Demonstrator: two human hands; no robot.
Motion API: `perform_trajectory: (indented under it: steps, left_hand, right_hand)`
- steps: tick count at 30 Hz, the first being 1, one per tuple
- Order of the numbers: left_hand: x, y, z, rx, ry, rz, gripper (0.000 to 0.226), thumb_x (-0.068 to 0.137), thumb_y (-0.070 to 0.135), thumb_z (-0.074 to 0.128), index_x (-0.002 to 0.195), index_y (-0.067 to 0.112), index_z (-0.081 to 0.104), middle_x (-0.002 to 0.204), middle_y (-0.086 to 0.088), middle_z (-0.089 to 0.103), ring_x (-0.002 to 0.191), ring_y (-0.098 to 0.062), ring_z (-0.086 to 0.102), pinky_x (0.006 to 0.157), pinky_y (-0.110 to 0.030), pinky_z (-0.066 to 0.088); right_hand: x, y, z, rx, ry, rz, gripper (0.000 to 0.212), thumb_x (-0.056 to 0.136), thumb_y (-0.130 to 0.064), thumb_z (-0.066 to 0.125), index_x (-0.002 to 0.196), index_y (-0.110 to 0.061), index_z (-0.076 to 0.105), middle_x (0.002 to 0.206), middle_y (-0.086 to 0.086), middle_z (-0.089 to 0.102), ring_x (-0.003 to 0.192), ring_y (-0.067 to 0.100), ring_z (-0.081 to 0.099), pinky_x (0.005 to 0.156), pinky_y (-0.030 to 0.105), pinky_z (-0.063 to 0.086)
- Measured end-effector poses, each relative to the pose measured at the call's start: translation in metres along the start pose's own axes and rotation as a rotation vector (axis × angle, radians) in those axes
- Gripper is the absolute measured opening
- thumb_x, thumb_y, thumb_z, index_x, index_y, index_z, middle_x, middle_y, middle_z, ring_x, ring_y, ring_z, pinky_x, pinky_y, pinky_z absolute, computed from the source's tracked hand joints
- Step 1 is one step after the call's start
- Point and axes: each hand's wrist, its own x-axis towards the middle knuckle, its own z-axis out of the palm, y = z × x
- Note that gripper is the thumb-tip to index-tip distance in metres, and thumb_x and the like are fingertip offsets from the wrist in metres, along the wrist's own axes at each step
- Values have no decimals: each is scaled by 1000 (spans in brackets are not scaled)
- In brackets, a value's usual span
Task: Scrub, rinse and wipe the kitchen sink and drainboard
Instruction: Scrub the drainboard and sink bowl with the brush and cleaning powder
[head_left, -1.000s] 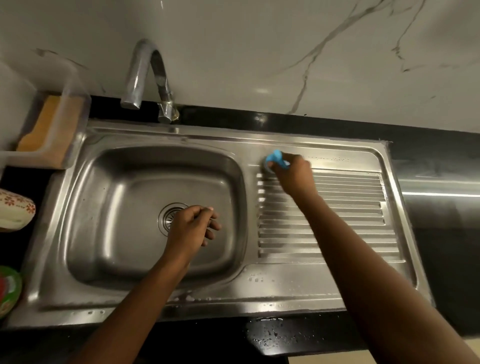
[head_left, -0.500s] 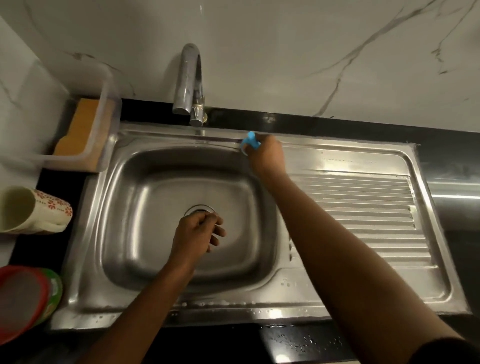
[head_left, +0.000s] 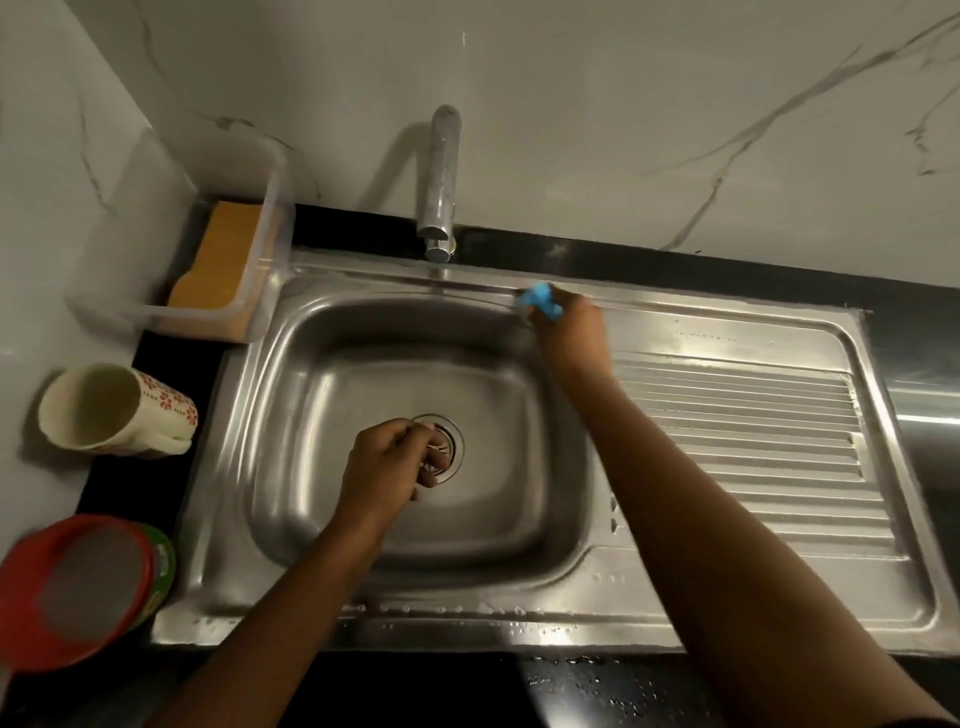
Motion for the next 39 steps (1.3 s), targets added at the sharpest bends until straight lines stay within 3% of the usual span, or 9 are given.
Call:
perform_trajectory:
  steps: [3, 7, 9, 15, 17, 22, 28, 35, 39]
  left_hand:
    - [1, -2, -5, -13, -2, -7, 25, 101, 27, 58, 87, 16, 76, 79, -6, 79, 64, -18, 66, 58, -31, 46]
    - [-1, -3, -12, -48, 3, -14, 25, 95, 34, 60, 89, 16, 76, 80, -7, 79, 64, -19, 67, 57, -30, 45]
    - [-1, -5, -18, -68, 15, -32, 28, 89, 39, 60, 88, 16, 76, 79, -7, 79, 63, -19, 66, 58, -31, 45]
    - [-4, -15, -39, -91, 57, -83, 23, 103, 22, 58, 94, 9, 74, 79, -10, 78, 65, -23, 65, 59, -32, 46]
    - [-1, -18, -47, -159, 53, -138, 23, 103, 20, 59, 92, 6, 74, 76, -11, 76, 63, -24, 63, 55, -29, 44]
    - [0, -22, -57, -157, 107, -156, 22, 103, 20, 62, 92, 5, 73, 73, -11, 76, 56, -17, 63, 47, -23, 46]
    - [2, -16, -51, -148, 67, -127, 24, 105, 20, 58, 93, 6, 73, 77, -12, 76, 63, -23, 64, 55, -28, 45]
    - [0, 0, -37, -76, 45, -59, 23, 102, 22, 59, 93, 7, 75, 79, -10, 78, 66, -23, 66, 59, -31, 45]
    - [-9, 3, -36, -74, 71, -36, 24, 102, 22, 58, 91, 8, 75, 78, -9, 78, 67, -23, 66, 60, -32, 46]
  right_hand:
    - [10, 21, -32, 30, 87, 112, 36, 98, -38, 69, 129, -19, 67, 113, -1, 73, 98, 8, 66, 81, 19, 50]
    - [13, 6, -17, 31, 89, 133, 41, 99, -37, 69, 134, -17, 65, 122, 2, 72, 103, 11, 65, 90, 27, 51]
    - [7, -10, 11, 42, 44, 83, 41, 98, -42, 67, 135, -23, 64, 118, -1, 73, 105, 12, 68, 94, 31, 55]
    - [-18, -99, 95, 0, -120, -170, 42, 102, -41, 60, 143, -33, 54, 121, 1, 69, 106, 18, 66, 93, 40, 57]
    - [-20, -130, 121, 3, -187, -245, 37, 101, -37, 61, 138, -32, 58, 119, 5, 71, 105, 24, 69, 93, 46, 58]
    - [-19, -179, 149, -42, -263, -327, 35, 98, -33, 65, 132, -22, 65, 118, 10, 73, 108, 32, 69, 93, 47, 57]
    - [-11, -117, 105, -157, -195, -310, 39, 101, -40, 62, 138, -30, 58, 116, 8, 72, 104, 27, 70, 91, 47, 59]
    - [1, -19, 23, -50, 1, 19, 50, 99, -46, 65, 145, -29, 57, 124, 1, 71, 110, 18, 68, 97, 40, 58]
    - [4, -16, 15, -11, 4, 49, 52, 97, -45, 68, 144, -24, 58, 126, 2, 70, 112, 19, 67, 101, 41, 56]
